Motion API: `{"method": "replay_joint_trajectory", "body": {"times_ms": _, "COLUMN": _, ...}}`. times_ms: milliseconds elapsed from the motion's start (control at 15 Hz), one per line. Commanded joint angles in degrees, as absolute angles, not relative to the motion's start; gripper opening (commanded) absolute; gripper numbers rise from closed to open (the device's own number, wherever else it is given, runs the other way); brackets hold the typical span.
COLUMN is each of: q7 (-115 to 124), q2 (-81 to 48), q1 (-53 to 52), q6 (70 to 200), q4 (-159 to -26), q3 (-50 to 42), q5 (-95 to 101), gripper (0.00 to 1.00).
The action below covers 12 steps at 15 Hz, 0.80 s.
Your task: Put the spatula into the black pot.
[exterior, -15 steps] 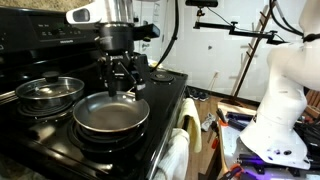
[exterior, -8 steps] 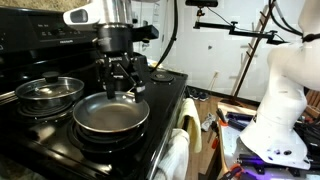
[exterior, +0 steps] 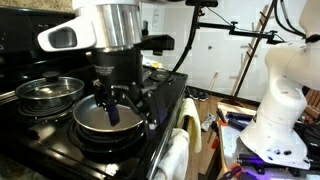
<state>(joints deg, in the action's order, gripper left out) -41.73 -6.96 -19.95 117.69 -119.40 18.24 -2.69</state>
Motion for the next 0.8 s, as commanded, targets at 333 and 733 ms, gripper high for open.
{"method": "replay_joint_trajectory", "body": {"times_ms": 333, "q7": -36.70, "q2": -5.60, "q1": -21.47, "q6": 143.53, "q4": -131.04, "q3": 24.22, "q5": -9.96, "gripper": 1.00}}
{"method": "replay_joint_trajectory", "body": {"times_ms": 733, "q7": -39.59, "q2": -13.01, "q1": -22.15, "q6": 143.22, "q4": -127.63, "q3": 28.12, "q5": -10.50, "gripper": 1.00}}
